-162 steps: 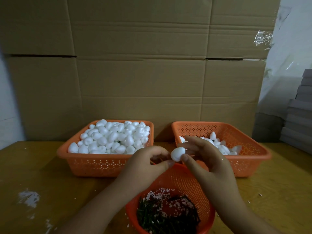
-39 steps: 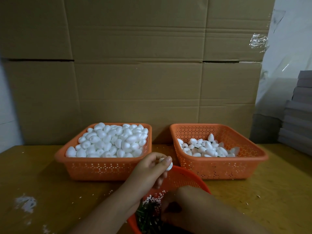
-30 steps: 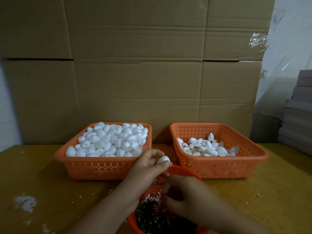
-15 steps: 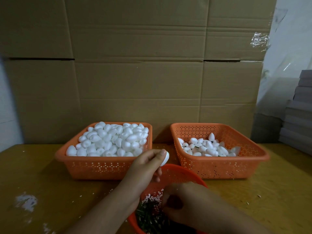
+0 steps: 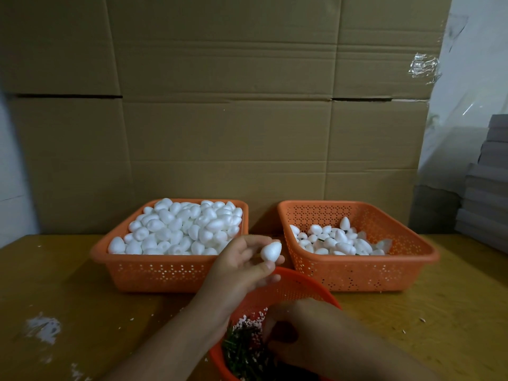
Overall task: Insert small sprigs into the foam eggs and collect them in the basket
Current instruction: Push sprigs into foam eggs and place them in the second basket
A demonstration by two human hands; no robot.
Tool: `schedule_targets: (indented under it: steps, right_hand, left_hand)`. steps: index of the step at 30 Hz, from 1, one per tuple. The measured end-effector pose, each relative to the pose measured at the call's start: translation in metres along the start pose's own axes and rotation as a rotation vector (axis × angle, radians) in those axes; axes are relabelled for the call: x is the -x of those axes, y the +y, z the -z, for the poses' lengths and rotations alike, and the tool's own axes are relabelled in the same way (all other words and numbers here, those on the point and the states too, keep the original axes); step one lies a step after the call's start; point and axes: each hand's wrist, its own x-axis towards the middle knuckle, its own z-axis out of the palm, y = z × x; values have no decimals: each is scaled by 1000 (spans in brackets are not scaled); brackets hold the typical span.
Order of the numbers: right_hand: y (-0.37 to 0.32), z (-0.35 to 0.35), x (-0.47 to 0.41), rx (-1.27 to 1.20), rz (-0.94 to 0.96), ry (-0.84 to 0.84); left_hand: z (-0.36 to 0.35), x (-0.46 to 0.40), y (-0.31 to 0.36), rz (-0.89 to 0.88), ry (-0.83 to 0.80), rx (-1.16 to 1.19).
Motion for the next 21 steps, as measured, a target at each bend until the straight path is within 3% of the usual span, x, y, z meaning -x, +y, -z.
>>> schedule_targets:
  steps: [17,21]
  right_hand:
    - [0,0,0,-15,-8,-11]
    - [1,0,0,-8,-3,6]
  left_hand:
    - [-4,2,5,-148,74,-297]
    - [-5,2,6,-106,55,-313]
